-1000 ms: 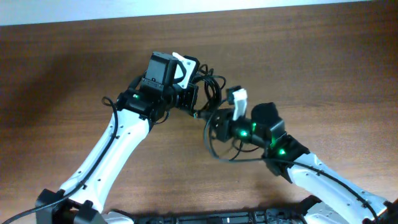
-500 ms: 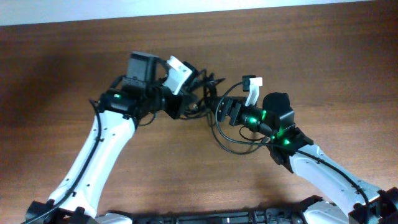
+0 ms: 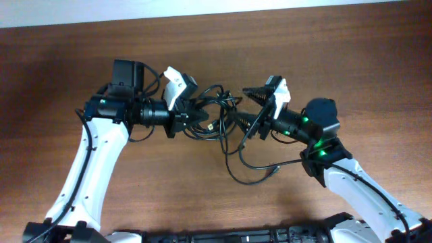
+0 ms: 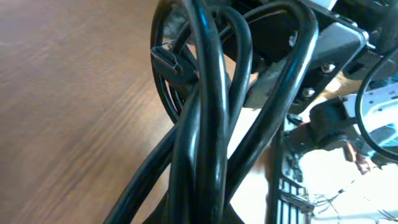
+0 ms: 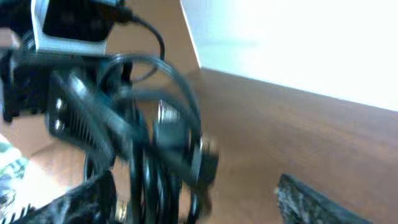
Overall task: Untangle cables
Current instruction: 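Pull the right gripper away from the left to separate cables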
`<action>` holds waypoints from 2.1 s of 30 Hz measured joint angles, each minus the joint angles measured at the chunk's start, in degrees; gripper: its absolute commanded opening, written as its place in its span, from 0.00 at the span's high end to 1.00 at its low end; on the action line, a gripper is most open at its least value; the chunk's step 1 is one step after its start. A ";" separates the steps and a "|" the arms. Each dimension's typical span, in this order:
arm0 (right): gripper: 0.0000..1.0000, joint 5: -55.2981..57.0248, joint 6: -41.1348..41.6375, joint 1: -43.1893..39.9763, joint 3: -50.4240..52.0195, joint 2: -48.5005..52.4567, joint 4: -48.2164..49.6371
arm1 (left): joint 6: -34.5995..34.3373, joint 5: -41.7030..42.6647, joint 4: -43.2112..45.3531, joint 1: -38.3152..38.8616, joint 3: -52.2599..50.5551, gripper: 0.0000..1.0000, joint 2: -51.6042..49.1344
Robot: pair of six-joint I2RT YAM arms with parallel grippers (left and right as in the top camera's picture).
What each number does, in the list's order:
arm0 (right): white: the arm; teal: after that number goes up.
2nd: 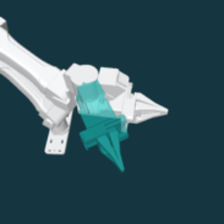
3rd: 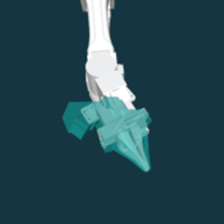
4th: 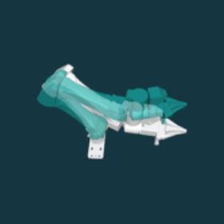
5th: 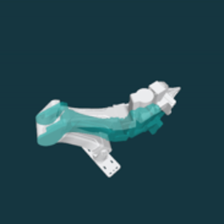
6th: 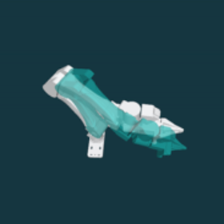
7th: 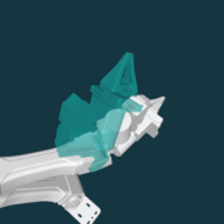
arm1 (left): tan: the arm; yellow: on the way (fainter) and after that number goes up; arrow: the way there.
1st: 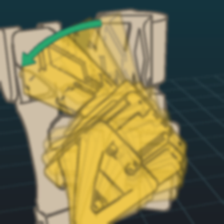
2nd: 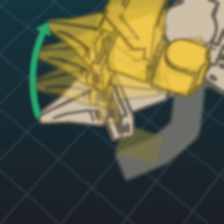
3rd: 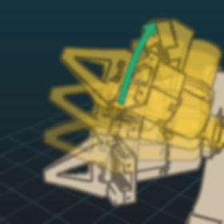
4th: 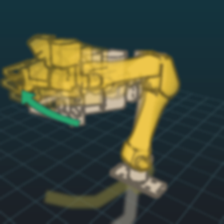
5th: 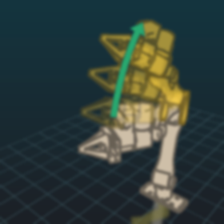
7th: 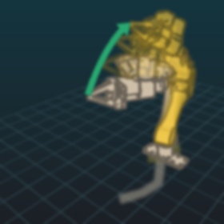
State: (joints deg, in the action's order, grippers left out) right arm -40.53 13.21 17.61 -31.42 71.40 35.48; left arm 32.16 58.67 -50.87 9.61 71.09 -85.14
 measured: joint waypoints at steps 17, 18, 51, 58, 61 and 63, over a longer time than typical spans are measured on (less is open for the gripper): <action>0.22 6.95 1.09 0.70 0.00 0.00 2.71 | 0.00 -3.50 -2.05 0.11 0.00 1.00 0.00; 0.22 7.13 0.92 0.70 0.00 0.02 2.71 | 0.00 -2.27 -2.08 0.11 0.00 1.00 0.00; 0.01 22.99 0.37 -9.75 -0.57 1.55 -21.03 | -2.27 -24.24 7.37 6.86 -0.11 0.87 -0.50; 0.01 -0.98 0.50 -9.75 -0.63 1.64 -28.11 | -22.69 -42.10 11.50 6.86 -0.09 0.01 -9.81; 0.01 -6.84 0.55 -9.75 -0.61 1.64 -28.00 | -25.94 -44.22 11.50 6.86 -0.04 0.01 -10.14; 0.01 -8.70 0.52 -9.75 -0.61 1.64 -28.00 | -28.28 -44.57 11.30 6.86 0.50 0.01 -10.14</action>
State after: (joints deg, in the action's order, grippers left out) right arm -49.23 13.74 7.86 -32.03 73.03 7.49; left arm 3.88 14.11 -39.57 16.47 71.59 -95.29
